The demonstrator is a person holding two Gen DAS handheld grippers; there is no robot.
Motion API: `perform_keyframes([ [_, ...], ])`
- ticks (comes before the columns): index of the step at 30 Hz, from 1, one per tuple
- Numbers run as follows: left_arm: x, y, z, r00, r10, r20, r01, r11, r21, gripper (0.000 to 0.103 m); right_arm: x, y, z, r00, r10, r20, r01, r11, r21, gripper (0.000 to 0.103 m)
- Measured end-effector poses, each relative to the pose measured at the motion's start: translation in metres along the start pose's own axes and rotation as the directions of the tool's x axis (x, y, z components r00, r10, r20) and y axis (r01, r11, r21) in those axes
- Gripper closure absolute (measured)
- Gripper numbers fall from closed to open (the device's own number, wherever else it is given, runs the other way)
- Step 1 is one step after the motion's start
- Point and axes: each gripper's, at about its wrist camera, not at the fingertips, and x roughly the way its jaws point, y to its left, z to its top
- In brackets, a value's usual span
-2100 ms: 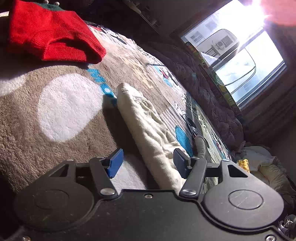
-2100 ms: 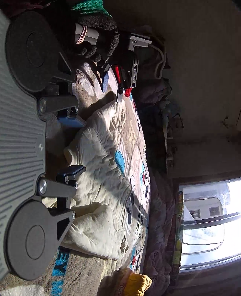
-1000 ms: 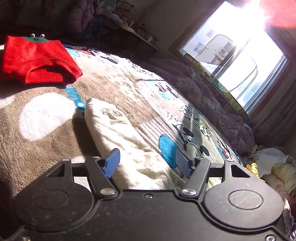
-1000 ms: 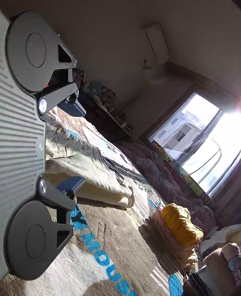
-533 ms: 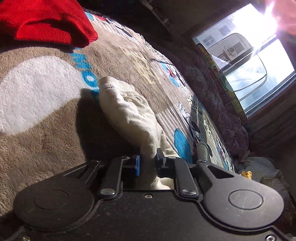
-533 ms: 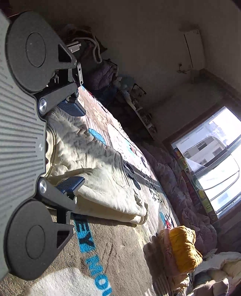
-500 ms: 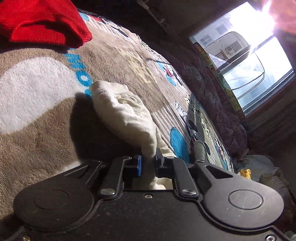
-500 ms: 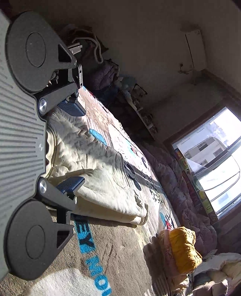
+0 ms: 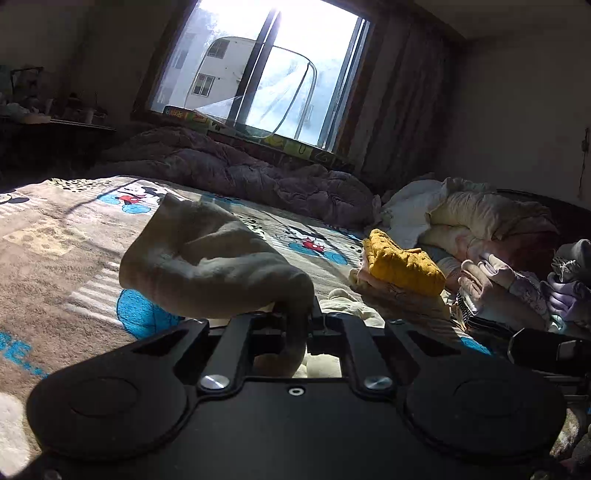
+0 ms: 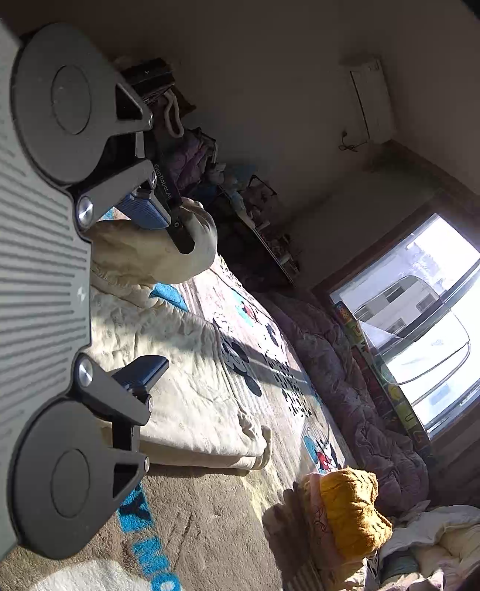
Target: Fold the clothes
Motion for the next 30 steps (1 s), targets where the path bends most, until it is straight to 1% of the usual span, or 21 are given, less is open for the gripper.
perform_keyframes([
  [2, 0.004, -0.018, -0.005, 1.0, -0.029, -0.01, 0.03, 0.997, 0.068, 0.096, 0.008, 0.004, 0.011, 1.0, 0.005, -0.005, -0.005, 1.0, -0.017, 0.022],
  [4, 0.009, -0.033, -0.01, 0.999, -0.04, -0.017, 0.042, 0.988, 0.147, 0.096, 0.018, 0.005, 0.023, 1.0, 0.003, -0.027, -0.003, 0.999, -0.035, 0.022],
  [5, 0.011, -0.041, -0.013, 0.999, -0.042, -0.019, 0.045, 0.981, 0.19, 0.096, 0.023, 0.005, 0.029, 0.999, 0.0, -0.044, -0.001, 0.999, -0.038, 0.021],
  [7, 0.016, -0.051, -0.017, 0.998, -0.052, -0.028, 0.057, 0.967, 0.248, 0.096, 0.034, 0.002, 0.039, 0.996, -0.007, -0.094, 0.003, 0.999, -0.039, 0.019],
  [8, 0.018, -0.056, -0.02, 0.997, -0.071, -0.041, 0.079, 0.958, 0.274, 0.096, 0.038, -0.001, 0.042, 0.992, -0.005, -0.123, 0.0, 0.999, -0.036, 0.018],
  [9, 0.021, -0.06, -0.023, 0.994, -0.096, -0.058, 0.108, 0.951, 0.29, 0.093, 0.043, -0.005, 0.044, 0.989, 0.0, -0.15, -0.004, 1.0, -0.027, 0.018],
  [10, 0.023, -0.062, -0.026, 0.99, -0.119, -0.073, 0.136, 0.945, 0.298, 0.081, 0.046, -0.01, 0.046, 0.985, 0.005, -0.171, -0.007, 1.0, -0.01, 0.017],
  [11, 0.024, -0.061, -0.027, 0.987, -0.139, -0.084, 0.158, 0.943, 0.294, 0.073, 0.048, -0.017, 0.046, 0.982, 0.007, -0.186, -0.003, 1.0, 0.021, 0.017],
  [12, 0.024, -0.059, -0.028, 0.984, -0.156, -0.092, 0.176, 0.943, 0.283, 0.062, 0.049, -0.027, 0.045, 0.982, 0.007, -0.189, 0.006, 0.998, 0.063, 0.017],
  [13, 0.024, -0.057, -0.028, 0.98, -0.173, -0.099, 0.194, 0.943, 0.271, 0.06, 0.048, -0.036, 0.043, 0.983, 0.006, -0.185, 0.014, 0.994, 0.108, 0.016],
  [15, 0.024, -0.052, -0.029, 0.972, -0.207, -0.113, 0.229, 0.941, 0.248, 0.062, 0.047, -0.053, 0.04, 0.984, -0.003, -0.179, 0.035, 0.983, 0.18, 0.016],
  [17, 0.019, -0.041, -0.025, 0.969, -0.222, -0.108, 0.24, 0.947, 0.212, 0.062, 0.048, -0.061, 0.034, 0.981, -0.044, -0.189, 0.078, 0.982, 0.175, 0.016],
  [18, 0.016, -0.033, -0.021, 0.971, -0.219, -0.099, 0.235, 0.954, 0.188, 0.062, 0.049, -0.062, 0.032, 0.978, -0.059, -0.198, 0.092, 0.983, 0.159, 0.015],
  [19, 0.014, -0.024, -0.018, 0.973, -0.21, -0.096, 0.224, 0.96, 0.167, 0.056, 0.051, -0.061, 0.029, 0.976, -0.07, -0.207, 0.1, 0.985, 0.138, 0.015],
  [20, 0.012, -0.017, -0.015, 0.975, -0.199, -0.1, 0.213, 0.966, 0.15, 0.055, 0.052, -0.06, 0.026, 0.974, -0.075, -0.213, 0.101, 0.988, 0.115, 0.015],
  [22, 0.007, 0.004, -0.012, 0.984, -0.158, -0.088, 0.166, 0.981, 0.097, 0.059, 0.054, -0.056, 0.022, 0.978, -0.072, -0.198, 0.093, 0.991, 0.098, 0.014],
  [25, -0.003, 0.037, -0.009, 0.994, -0.084, -0.069, 0.084, 0.996, 0.004, 0.059, 0.059, -0.06, 0.022, 0.974, -0.125, -0.189, 0.146, 0.984, 0.104, 0.02],
  [27, -0.013, 0.058, -0.009, 0.997, -0.039, -0.071, 0.034, 0.997, -0.07, 0.059, 0.058, -0.065, 0.021, 0.976, -0.153, -0.156, 0.174, 0.975, 0.136, 0.022],
  [29, -0.02, 0.077, -0.01, 0.996, -0.017, -0.083, 0.005, 0.99, -0.141, 0.06, 0.057, -0.073, 0.02, 0.975, -0.186, -0.12, 0.205, 0.964, 0.168, 0.038],
  [30, -0.022, 0.085, -0.012, 0.995, -0.013, -0.096, -0.004, 0.985, -0.17, 0.06, 0.058, -0.077, 0.019, 0.975, -0.198, -0.104, 0.214, 0.96, 0.182, 0.043],
])
